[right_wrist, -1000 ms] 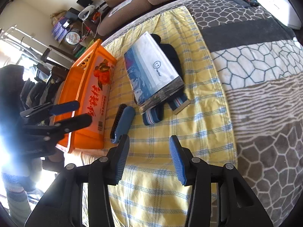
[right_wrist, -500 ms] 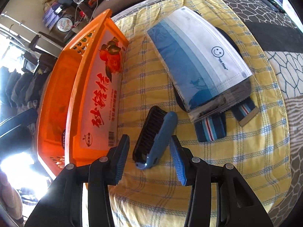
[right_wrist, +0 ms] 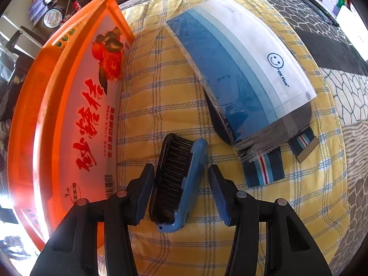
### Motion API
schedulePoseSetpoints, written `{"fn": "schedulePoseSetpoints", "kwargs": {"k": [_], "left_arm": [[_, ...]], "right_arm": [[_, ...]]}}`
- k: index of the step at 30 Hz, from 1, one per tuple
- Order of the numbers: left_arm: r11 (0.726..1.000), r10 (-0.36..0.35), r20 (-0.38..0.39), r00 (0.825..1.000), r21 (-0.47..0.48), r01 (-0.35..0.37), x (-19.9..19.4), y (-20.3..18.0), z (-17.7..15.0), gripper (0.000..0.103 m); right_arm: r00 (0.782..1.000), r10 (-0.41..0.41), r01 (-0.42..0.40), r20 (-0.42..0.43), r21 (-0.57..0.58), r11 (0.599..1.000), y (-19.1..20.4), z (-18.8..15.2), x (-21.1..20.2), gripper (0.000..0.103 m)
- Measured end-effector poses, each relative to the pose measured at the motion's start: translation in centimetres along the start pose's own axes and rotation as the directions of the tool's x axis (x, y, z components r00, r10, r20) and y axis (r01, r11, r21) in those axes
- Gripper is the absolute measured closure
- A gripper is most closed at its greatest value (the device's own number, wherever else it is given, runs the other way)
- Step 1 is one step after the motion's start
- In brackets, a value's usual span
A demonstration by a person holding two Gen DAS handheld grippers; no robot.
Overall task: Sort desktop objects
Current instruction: 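Close the right gripper on the hairbrush and lift it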
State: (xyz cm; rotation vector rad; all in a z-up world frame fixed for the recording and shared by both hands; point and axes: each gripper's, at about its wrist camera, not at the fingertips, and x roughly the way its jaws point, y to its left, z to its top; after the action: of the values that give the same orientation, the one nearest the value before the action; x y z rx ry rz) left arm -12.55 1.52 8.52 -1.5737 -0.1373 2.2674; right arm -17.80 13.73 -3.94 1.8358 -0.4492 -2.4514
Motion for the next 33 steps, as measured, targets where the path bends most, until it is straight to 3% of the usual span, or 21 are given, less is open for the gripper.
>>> {"fn": "schedulePoseSetpoints", "kwargs": {"k": [1,10,16,24,33], "left_arm": [[1.000,-0.001,-0.001,1.000,0.000,0.001,0.0,0.0,-0.1,0.039],[0.999,-0.023,-0.019,1.000,0.025,0.024,0.4,-2.0,-0.8,0.039],[0.994,-0.014,-0.045,0.999,0.112,0.018,1.5,-6.0,-1.2,0.039],[0.958,0.054,-0.116,0.992,0.287,-0.018,5.9,-13.5,-1.9,0.039],[0.932,0.132,-0.176,0.976,0.357,-0.062,12.3,-17.2,-2.1,0.039]], "right_arm": [[1.000,-0.003,0.003,0.001,-0.004,1.000,0.0,0.0,-0.1,0.057],[0.997,0.078,-0.078,0.006,0.021,0.997,-2.5,-0.7,-2.1,0.060],[0.990,0.131,-0.134,0.054,0.060,0.989,-5.8,-1.5,-5.0,0.063],[0.978,0.184,-0.197,0.094,0.159,0.967,-10.3,-2.3,-7.2,0.065],[0.946,0.302,-0.324,0.119,0.287,0.902,-15.5,-3.2,-7.3,0.064]]}}
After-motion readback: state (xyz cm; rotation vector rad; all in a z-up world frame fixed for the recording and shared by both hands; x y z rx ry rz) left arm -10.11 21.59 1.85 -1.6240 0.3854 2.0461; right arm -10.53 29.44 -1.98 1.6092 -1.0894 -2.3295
